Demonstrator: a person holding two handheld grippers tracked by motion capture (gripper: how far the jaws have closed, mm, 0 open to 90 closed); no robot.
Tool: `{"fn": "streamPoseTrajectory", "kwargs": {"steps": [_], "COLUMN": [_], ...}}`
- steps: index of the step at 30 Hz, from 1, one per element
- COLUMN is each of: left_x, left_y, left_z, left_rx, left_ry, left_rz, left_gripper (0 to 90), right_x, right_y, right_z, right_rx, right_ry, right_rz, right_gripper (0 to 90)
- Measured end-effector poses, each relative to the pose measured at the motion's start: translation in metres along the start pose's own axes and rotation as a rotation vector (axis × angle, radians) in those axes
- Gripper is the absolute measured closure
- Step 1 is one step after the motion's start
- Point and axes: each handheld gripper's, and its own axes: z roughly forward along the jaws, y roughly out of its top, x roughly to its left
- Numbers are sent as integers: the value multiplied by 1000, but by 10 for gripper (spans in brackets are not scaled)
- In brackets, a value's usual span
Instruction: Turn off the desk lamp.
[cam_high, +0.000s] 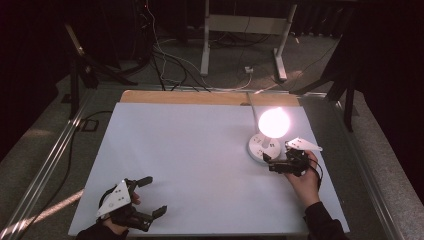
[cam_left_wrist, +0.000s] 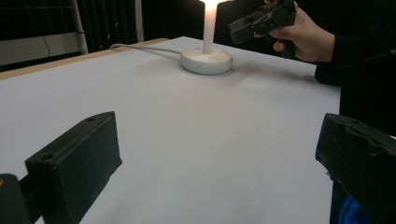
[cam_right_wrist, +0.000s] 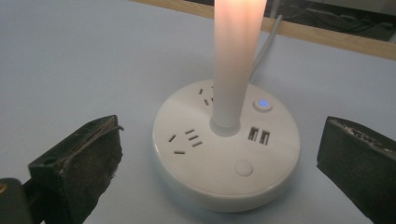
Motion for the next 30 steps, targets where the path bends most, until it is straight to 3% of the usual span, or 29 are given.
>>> {"fn": "streamPoseTrajectory", "kwargs": {"steps": [10, 14, 16, 20, 30], "left_x": [0, 0, 0, 0, 0], "left_y": [0, 0, 0, 0, 0], "left_z": [0, 0, 0, 0, -1], "left_rx": [-2, -3, -3, -4, -5], "left_ry": [3, 4, 3, 2, 1], "left_rz": [-1, -1, -2, -2, -4], "left_gripper": [6, 6, 6, 6, 6], "right_x": [0, -1, -1, -3, -6], "right_y": [3, 3, 3, 3, 3], "right_z": [-2, -3, -3, -3, 0], "right_rx": [17, 20, 22, 25, 48], "right_ry": [-43, -81, -96, -98, -132], "right_rz": [10, 4, 8, 8, 20], "right_gripper": [263, 471, 520, 712, 887]}}
